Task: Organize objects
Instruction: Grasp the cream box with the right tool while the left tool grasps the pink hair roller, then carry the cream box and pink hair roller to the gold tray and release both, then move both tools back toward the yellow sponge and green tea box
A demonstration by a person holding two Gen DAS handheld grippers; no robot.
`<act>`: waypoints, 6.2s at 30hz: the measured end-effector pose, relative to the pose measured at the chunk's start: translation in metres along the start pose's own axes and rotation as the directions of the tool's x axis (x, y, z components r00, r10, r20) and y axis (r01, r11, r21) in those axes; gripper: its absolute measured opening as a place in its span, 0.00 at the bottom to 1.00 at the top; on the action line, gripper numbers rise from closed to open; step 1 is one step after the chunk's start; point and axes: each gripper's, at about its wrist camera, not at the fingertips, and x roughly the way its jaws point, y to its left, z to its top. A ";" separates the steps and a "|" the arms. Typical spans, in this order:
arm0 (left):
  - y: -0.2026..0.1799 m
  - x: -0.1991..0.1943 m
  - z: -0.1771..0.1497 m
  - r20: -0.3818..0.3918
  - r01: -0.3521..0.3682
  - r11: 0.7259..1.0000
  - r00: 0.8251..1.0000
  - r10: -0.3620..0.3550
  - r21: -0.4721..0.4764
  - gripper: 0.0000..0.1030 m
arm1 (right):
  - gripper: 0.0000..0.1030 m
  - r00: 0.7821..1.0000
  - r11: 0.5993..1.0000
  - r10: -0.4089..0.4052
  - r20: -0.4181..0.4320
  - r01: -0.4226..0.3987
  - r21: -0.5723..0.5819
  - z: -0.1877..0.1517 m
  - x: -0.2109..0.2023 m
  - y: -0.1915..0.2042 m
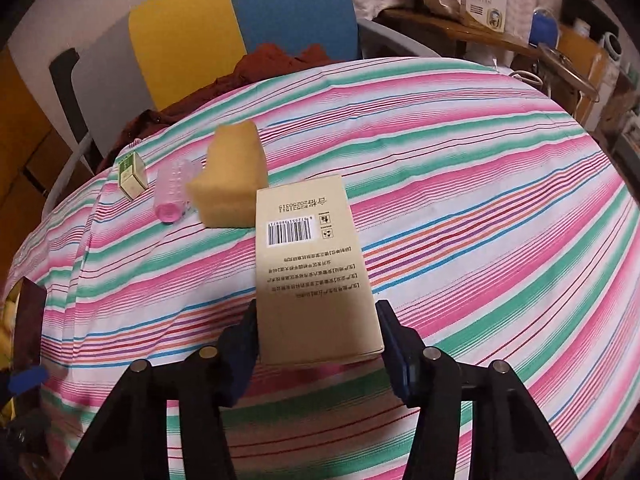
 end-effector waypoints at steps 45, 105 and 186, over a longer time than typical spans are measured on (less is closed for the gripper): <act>-0.020 0.121 0.092 0.140 -0.172 0.953 0.980 0.140 0.250 0.73 | 0.52 0.999 0.999 -0.027 0.025 0.027 0.025 0.010 0.003 -0.002; 0.088 -0.165 -0.132 0.399 0.052 0.995 0.917 -0.015 -0.081 0.73 | 0.49 0.967 0.895 0.245 0.067 -0.199 -0.400 -0.080 -0.088 0.281; 0.158 -0.189 -0.139 0.316 -0.183 0.929 0.904 0.288 -0.323 0.78 | 0.69 0.981 0.914 0.193 0.029 -0.169 -0.370 -0.071 -0.058 0.312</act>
